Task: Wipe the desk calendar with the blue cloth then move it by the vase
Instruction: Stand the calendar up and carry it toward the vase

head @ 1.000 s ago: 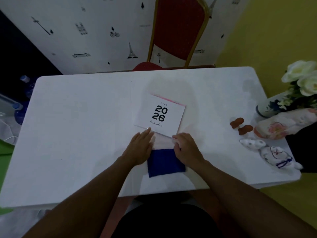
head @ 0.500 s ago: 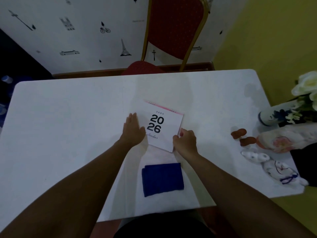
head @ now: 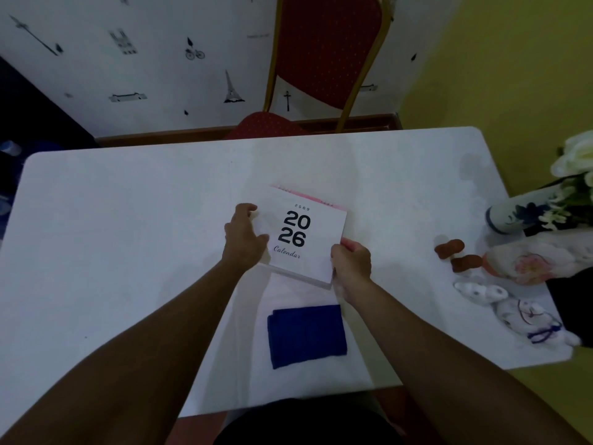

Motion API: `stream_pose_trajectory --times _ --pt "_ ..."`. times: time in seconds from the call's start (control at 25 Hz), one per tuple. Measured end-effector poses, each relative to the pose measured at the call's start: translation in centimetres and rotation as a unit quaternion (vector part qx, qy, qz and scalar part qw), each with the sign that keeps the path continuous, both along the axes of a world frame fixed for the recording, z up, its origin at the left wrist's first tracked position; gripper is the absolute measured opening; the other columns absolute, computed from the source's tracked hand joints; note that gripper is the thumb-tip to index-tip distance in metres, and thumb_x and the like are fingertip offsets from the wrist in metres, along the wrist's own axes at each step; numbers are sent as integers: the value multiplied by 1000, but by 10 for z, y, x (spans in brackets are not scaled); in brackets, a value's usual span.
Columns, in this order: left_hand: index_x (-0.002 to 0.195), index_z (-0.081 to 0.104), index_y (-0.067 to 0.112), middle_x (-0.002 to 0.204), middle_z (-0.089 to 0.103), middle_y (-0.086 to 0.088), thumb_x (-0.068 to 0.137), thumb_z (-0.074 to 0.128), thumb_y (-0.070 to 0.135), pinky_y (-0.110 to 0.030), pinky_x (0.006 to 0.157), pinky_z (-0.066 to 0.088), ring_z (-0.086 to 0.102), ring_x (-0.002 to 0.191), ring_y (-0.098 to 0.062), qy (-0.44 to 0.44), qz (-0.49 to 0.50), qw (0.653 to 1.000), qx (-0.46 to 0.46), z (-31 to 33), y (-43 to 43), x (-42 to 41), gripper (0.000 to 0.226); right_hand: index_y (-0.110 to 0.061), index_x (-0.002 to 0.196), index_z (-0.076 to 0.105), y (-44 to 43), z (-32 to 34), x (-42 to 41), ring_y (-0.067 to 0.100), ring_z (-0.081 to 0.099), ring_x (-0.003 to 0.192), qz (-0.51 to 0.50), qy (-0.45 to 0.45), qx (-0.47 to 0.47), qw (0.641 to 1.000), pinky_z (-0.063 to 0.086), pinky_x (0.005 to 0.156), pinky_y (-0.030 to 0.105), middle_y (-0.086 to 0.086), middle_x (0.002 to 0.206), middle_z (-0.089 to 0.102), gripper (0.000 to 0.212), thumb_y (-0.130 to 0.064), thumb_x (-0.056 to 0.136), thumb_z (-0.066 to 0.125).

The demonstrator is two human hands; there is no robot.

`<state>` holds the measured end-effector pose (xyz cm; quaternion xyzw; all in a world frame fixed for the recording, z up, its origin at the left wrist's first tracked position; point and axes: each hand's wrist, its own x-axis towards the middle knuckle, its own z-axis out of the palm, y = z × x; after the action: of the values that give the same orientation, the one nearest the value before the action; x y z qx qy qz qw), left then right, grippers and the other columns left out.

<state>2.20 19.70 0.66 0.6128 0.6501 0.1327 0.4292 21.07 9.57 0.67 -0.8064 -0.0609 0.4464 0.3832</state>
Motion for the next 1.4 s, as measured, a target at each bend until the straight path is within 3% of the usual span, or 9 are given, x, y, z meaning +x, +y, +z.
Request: stream_pose_trajectory --times 0.2,0.4,0.64,0.88,0.96,1.04,1.2,1.28,1.4 --pt "147 32 18 123 55 0 86 81 14 -43 90 57 61 108 -24 -124 78 989 -36 27 4 0 78 -29 115 45 3 24 -2 14 66 83 -3 -5 68 998 45 57 27 -2 103 68 41 -17 78 58" --pt "129 51 16 125 63 1 94 73 24 -24 80 56 64 108 -19 -136 19 990 23 39 0 -8 42 -34 106 30 6 40 12 8 64 81 115 -96 140 979 47 61 25 -7 99 67 44 -24 73 58" --pt "140 46 16 120 63 10 105 56 24 -4 71 55 64 100 1 -142 -56 986 61 23 -23 -18 37 -34 109 28 -4 16 29 3 64 101 214 -122 134 960 54 72 17 -21 106 61 53 -8 78 63" --pt "147 36 12 132 61 2 107 51 19 -35 98 59 61 116 -14 -114 -106 987 51 11 -32 -18 43 -50 109 27 -15 -8 35 -6 57 94 256 -132 110 951 44 52 -4 -34 105 52 67 -5 78 66" --pt "151 34 16 141 60 -1 102 60 15 -43 105 54 56 121 -13 -84 -115 989 36 9 -30 -22 55 -53 117 32 -19 -11 43 -1 60 102 272 -145 102 946 43 56 -6 -29 113 58 68 -5 83 66" --pt "157 31 20 153 55 -6 101 61 9 -47 113 46 54 135 -21 -47 -136 990 8 5 -28 -30 64 -41 134 44 -25 -15 55 16 63 120 304 -172 96 932 49 78 5 -12 130 66 60 -9 87 65" --pt "163 25 25 167 36 -5 101 46 -2 -52 125 33 38 152 -33 28 -206 978 -10 -7 -28 -46 71 -28 153 41 -36 -27 74 30 38 149 492 -262 51 829 36 121 52 1 160 44 65 -17 91 59" --pt "166 20 24 175 18 -4 100 43 -2 -57 127 28 19 161 -35 76 -272 959 13 -13 -28 -53 74 -24 157 34 -33 -31 81 28 18 158 580 -315 47 750 18 127 58 -2 170 26 69 -18 91 54" --pt "167 12 26 177 1 0 106 39 10 -53 133 7 -10 164 -31 187 -377 905 59 -23 -27 -62 68 -23 159 32 -25 -33 91 28 8 160 630 -356 38 689 10 128 58 -1 173 17 68 -24 92 45"
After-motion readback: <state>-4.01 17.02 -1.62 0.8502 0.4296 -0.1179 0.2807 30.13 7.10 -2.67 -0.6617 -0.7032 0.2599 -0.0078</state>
